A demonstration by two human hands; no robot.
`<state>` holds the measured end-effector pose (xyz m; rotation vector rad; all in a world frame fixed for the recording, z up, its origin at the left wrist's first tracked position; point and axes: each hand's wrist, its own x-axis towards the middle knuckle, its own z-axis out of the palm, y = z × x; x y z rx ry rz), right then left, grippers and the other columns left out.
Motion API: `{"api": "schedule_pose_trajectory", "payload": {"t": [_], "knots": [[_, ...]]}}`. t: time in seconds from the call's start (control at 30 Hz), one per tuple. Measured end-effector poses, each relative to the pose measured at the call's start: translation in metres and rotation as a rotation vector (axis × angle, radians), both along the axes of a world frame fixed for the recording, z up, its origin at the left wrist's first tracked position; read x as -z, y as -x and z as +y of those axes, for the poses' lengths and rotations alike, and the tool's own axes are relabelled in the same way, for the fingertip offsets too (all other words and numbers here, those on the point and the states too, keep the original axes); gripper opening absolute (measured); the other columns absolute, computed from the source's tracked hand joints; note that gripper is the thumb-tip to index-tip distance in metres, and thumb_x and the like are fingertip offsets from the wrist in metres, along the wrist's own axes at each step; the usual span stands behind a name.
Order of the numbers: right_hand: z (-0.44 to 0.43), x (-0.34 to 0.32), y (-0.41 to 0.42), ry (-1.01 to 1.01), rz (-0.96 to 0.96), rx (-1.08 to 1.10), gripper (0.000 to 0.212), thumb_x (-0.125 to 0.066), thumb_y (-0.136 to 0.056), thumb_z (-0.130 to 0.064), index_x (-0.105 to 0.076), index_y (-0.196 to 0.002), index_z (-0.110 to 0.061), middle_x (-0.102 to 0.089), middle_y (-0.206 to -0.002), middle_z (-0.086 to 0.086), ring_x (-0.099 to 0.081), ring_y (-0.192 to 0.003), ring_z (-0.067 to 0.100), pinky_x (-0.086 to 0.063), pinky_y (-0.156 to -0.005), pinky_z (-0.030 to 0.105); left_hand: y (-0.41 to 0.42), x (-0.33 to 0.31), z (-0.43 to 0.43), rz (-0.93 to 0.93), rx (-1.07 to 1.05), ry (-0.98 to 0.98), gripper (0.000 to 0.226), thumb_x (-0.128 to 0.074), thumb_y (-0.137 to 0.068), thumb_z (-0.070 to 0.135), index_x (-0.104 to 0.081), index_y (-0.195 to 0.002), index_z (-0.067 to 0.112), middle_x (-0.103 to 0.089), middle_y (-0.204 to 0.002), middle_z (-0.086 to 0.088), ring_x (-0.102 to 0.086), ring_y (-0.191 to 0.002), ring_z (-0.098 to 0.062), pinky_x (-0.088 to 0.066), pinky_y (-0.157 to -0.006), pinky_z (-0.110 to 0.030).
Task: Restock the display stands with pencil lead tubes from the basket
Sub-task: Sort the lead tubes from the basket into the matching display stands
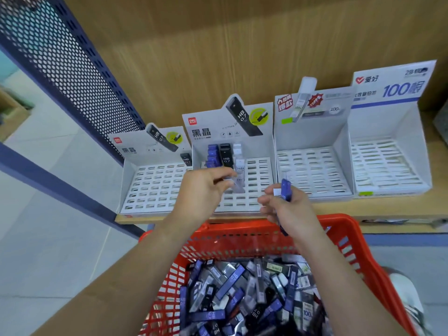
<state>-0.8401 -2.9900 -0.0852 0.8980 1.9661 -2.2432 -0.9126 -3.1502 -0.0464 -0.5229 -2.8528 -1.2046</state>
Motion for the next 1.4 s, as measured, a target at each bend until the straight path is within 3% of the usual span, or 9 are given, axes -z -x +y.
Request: {"api": "schedule_pose_trajectory", "payload": {"t": [0.07,0.17,0.37,0.57,0.77,1.03,1.2,1.33,1.4], "knots": [[0.001,0.003,0.001,-0.056,0.0,-0.024,0.009,-0.062,-0.092,-0.004,-0.064,-0.096,-0.011,-0.07,-0.088,0.009,-0.067,-0.07,0.017,-0.051,-0.059,0.023,0.003,0.0,0.002,0.093,0.079,0.064,0.022,-0.064,-0.09,0.008,-0.072,-0.11,0.014,-0.072,-0.101,0.0,-0.066,-0.092,-0.016,-0.043,-0.083,-0.005],[0.001,0.007,0.001,-0.215,0.007,-0.121,0.003,-0.06,-0.094,-0.01,-0.061,-0.097,-0.008,-0.069,-0.091,0.017,-0.07,-0.076,0.029,-0.048,-0.061,0.029,0.009,-0.001,0.007,0.217,0.151,0.117,0.023,-0.064,-0.089,0.001,-0.072,-0.109,0.007,-0.064,-0.095,0.001,-0.06,-0.085,-0.012,-0.034,-0.079,0.002],[-0.002,0.006,0.001,-0.396,0.004,-0.201,0.009,-0.056,-0.095,-0.015,-0.059,-0.096,-0.007,-0.068,-0.098,0.023,-0.066,-0.085,0.042,-0.053,-0.068,0.043,0.005,0.001,0.011,0.233,0.126,0.219,0.009,-0.067,-0.087,0.013,-0.066,-0.096,0.01,-0.068,-0.084,-0.001,-0.061,-0.072,-0.019,-0.051,-0.067,-0.03],[-0.005,0.006,-0.001,-0.395,0.01,-0.182,0.003,-0.055,-0.095,-0.014,-0.058,-0.094,-0.013,-0.07,-0.1,0.019,-0.065,-0.084,0.041,-0.054,-0.073,0.046,0.014,-0.009,0.018,0.133,0.017,0.194,0.013,-0.063,-0.09,0.032,-0.069,-0.089,0.02,-0.068,-0.078,0.01,-0.06,-0.07,-0.009,-0.051,-0.073,-0.03],[-0.007,0.008,0.0,-0.41,0.025,-0.15,0.007,-0.056,-0.094,-0.013,-0.058,-0.094,-0.006,-0.07,-0.099,0.02,-0.063,-0.078,0.043,-0.055,-0.071,0.049,0.033,-0.012,0.044,0.083,-0.109,0.319,0.036,-0.067,-0.083,0.048,-0.054,-0.101,0.02,-0.068,-0.079,0.003,-0.062,-0.078,-0.019,-0.051,-0.071,-0.034],[-0.007,0.008,-0.001,-0.365,0.008,-0.121,0.007,-0.057,-0.091,-0.012,-0.059,-0.093,-0.005,-0.07,-0.099,0.02,-0.063,-0.079,0.043,-0.055,-0.072,0.051,0.049,-0.008,0.058,0.105,-0.157,0.284,0.005,-0.067,-0.083,0.025,-0.07,-0.086,0.022,-0.07,-0.082,0.003,-0.064,-0.078,-0.017,-0.046,-0.064,-0.024],[0.002,0.005,-0.003,-0.112,-0.015,-0.082,0.013,-0.06,-0.091,-0.007,-0.063,-0.104,-0.005,-0.066,-0.08,0.017,-0.054,-0.062,0.021,-0.044,-0.054,0.03,0.053,-0.007,0.058,0.173,-0.094,0.328,0.007,-0.066,-0.085,0.022,-0.072,-0.087,0.02,-0.071,-0.082,0.003,-0.064,-0.075,-0.019,-0.051,-0.067,-0.028],[0.007,-0.012,-0.006,0.602,0.037,0.06,0.025,-0.057,-0.09,0.003,-0.061,-0.112,-0.007,-0.073,-0.093,0.016,-0.059,-0.061,0.015,-0.044,-0.05,0.024,0.048,-0.015,0.056,0.227,-0.068,0.399,0.015,-0.062,-0.088,0.026,-0.074,-0.092,0.019,-0.072,-0.088,0.0,-0.065,-0.082,-0.022,-0.052,-0.071,-0.032],[0.009,-0.018,-0.009,0.819,0.054,0.058,0.026,-0.053,-0.094,-0.004,-0.059,-0.119,-0.008,-0.069,-0.081,0.014,-0.056,-0.057,0.017,-0.044,-0.048,0.023,0.035,-0.022,0.052,0.26,-0.071,0.352,0.017,-0.06,-0.09,0.027,-0.074,-0.096,0.019,-0.07,-0.09,0.002,-0.062,-0.082,-0.015,-0.045,-0.07,-0.026]]}}
